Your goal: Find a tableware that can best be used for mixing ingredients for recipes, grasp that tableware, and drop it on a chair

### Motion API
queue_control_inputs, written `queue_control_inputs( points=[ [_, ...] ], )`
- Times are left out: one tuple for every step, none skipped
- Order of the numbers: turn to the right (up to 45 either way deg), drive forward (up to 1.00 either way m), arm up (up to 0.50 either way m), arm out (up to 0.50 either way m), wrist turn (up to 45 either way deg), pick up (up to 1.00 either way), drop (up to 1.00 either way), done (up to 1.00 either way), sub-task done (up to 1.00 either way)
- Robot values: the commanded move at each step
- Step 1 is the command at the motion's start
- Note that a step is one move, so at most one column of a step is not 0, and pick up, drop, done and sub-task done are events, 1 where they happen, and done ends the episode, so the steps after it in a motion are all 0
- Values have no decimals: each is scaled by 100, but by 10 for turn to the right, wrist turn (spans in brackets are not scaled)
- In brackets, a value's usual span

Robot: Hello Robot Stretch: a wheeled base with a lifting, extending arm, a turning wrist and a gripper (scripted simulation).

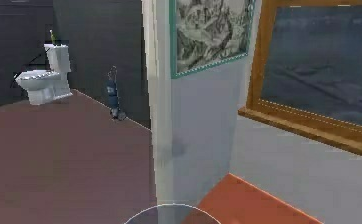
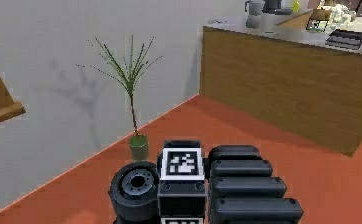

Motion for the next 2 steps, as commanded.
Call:
queue_control_inputs(
  points=[
    [-420, 0, 0, 0, 0, 0, 0, 0, 0],
    [0, 100, 0, 0, 0, 0, 0, 0, 0]
  ],
)
